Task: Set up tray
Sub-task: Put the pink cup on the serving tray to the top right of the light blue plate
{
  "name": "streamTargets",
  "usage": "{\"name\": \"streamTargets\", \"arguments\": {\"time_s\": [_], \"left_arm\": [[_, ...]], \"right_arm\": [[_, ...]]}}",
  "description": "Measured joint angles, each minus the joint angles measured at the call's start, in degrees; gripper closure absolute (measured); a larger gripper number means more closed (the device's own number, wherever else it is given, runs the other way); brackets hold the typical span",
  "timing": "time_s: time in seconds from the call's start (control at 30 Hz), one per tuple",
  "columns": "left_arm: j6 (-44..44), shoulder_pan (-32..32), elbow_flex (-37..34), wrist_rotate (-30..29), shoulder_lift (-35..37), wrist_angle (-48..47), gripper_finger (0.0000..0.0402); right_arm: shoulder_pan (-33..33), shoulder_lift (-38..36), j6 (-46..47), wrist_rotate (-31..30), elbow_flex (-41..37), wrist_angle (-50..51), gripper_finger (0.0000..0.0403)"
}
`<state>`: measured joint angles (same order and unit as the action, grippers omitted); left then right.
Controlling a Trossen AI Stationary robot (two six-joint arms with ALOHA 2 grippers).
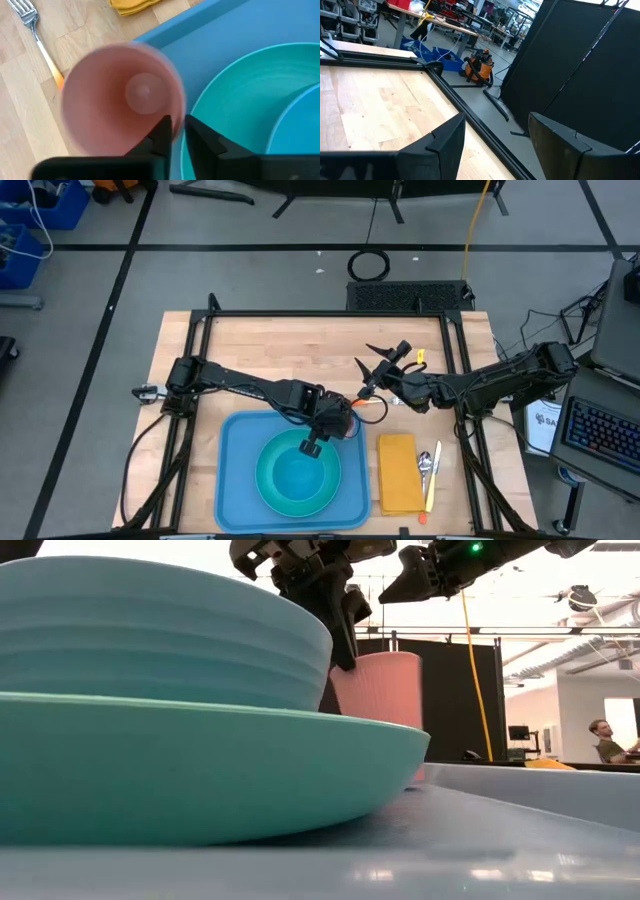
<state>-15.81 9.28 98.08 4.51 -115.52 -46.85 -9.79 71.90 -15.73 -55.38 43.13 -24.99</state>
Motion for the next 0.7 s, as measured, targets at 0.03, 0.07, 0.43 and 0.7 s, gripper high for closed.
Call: {"name": "streamTargets", "arguments": {"time_s": [0.03,0.07,0.43,0.7], "left_arm": [[0.28,0.0,0.0,0.0,0.0,0.0,0.0329],[0.56,0.0,0.0,0.0,0.0,0.0,0.0318],[1.42,0.0,0.0,-3.66,0.0,0.43,0.0255],[1.64,0.28,1.1,-5.22,1.25,-0.35,0.0252]], "right_arm": [[0.0,0.0,0.0,0.0,0.0,0.0,0.0193],[-0.01,0.0,0.0,0.0,0.0,0.0,0.0193],[-0.01,0.0,0.0,-0.02,0.0,0.04,0.0193],[0.07,0.0,0.06,0.01,-0.79,-0.25,0.0193]]}}
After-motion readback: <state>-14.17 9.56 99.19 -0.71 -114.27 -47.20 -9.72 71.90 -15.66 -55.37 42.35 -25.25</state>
